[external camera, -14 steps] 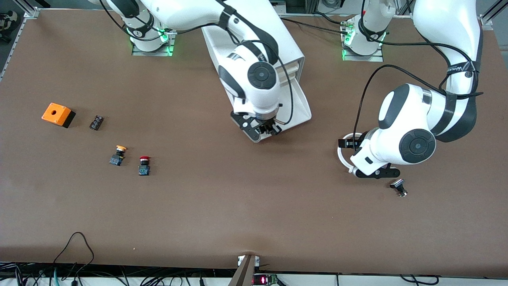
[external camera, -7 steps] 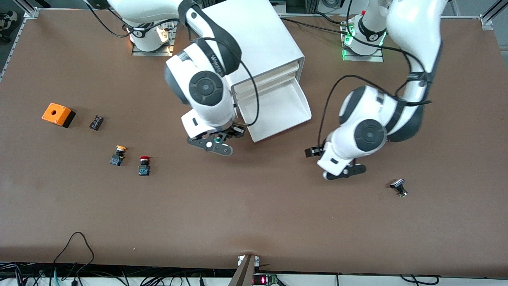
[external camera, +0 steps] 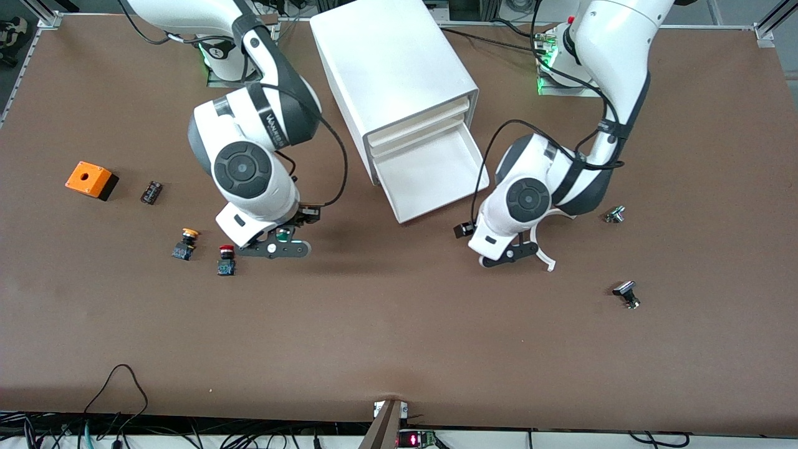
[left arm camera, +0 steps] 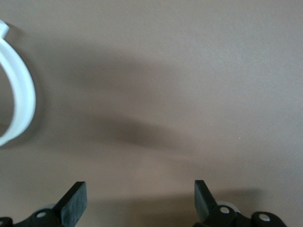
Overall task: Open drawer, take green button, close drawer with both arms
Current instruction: 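Carry the green button beside the other buttons while the left gripper pushes the drawer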
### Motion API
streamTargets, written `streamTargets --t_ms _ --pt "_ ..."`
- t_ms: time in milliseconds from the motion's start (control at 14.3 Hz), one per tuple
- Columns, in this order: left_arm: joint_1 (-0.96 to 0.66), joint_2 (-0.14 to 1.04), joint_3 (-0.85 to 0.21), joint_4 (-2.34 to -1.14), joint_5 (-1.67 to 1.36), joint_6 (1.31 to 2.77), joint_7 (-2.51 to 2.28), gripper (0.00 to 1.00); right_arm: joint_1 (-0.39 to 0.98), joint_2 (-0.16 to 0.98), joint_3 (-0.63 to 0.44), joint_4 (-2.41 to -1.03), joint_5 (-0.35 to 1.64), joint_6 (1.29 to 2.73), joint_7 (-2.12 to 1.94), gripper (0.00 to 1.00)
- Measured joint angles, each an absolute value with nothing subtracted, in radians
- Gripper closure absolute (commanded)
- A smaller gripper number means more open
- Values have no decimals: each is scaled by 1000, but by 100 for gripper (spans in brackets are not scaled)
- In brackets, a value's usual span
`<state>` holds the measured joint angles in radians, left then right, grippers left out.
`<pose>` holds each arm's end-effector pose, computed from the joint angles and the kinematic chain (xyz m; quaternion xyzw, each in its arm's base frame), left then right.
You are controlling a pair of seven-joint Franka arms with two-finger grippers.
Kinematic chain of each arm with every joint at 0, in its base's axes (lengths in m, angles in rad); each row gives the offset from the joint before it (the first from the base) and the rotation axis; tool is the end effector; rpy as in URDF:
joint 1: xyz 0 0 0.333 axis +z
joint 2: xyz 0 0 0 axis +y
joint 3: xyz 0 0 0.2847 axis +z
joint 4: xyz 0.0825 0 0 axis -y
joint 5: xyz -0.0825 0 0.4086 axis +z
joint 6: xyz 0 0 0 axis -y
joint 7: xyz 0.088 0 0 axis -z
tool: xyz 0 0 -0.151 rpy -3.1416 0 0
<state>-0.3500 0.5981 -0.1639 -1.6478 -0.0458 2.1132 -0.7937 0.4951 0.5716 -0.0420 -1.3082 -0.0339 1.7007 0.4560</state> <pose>0.5815 -0.3279 0.1748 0.9825 0.1627 -0.0897 0.0139 0.6273 0.3050 0.3184 0.9956 0.0046 -0.0677 0.0644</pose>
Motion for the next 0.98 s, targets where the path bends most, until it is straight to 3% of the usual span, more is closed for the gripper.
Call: streamTargets --t_ms 280,561,981 --pt "-374 597 -165 -1717 -46 2188 -847 0 447 550 -60 -1495 -13 1899 305 100" --pt "-421 589 -172 -1745 -46 2188 -881 0 302 560 -68 -1638 126 2104 -14 100" --pt "-424 558 -212 -1798 -50 2189 -895 0 232 639 -57 -1676 177 2212 -103 100"
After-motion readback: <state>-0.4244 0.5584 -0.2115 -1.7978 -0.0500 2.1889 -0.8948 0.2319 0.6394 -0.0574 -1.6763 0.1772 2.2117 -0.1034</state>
